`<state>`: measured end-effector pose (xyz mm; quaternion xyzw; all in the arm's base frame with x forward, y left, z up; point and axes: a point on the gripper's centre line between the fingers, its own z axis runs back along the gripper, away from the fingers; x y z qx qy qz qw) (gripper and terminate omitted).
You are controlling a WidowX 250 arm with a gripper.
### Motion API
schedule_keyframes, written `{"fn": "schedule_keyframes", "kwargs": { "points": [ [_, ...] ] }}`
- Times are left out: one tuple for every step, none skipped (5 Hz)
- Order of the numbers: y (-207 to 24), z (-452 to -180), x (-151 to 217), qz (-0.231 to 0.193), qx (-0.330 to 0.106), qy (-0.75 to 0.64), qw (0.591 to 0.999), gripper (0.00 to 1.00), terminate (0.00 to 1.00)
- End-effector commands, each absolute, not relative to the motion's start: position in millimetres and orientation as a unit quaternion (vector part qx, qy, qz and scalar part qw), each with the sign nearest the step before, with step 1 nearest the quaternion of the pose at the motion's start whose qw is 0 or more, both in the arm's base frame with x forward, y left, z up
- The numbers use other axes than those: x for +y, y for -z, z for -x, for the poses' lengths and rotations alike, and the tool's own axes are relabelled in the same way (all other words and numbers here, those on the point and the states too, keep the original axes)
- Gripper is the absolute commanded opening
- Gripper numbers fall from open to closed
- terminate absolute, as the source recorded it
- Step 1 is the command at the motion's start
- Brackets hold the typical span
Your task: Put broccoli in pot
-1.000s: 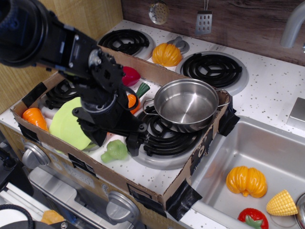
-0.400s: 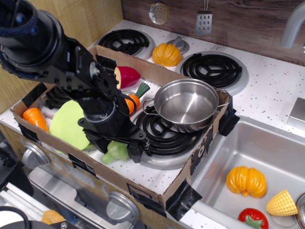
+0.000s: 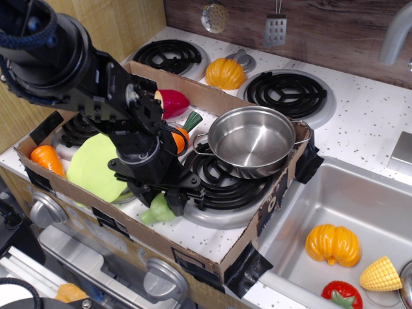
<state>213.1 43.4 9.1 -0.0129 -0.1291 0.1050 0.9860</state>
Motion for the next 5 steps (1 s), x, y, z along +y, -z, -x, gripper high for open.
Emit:
{"fn": "schedule_keyframes", "kwargs": {
  "points": [
    [-96,-226,20,-0.037,-0.103,-0.13,0.985,0.0,0.0],
    [-128,-232,17,-0.063,-0.099,-0.139,0.983,0.0,0.0],
    [-133,-248,30,-0.059,-0.164,-0.117,0.978,0.0,0.0],
    [-126,-269,33,-0.038,-0.206,-0.105,0.972,0.0,0.0],
    [-117,-287,34,-0.026,-0.232,-0.092,0.968,0.0,0.0]
  ]
}}
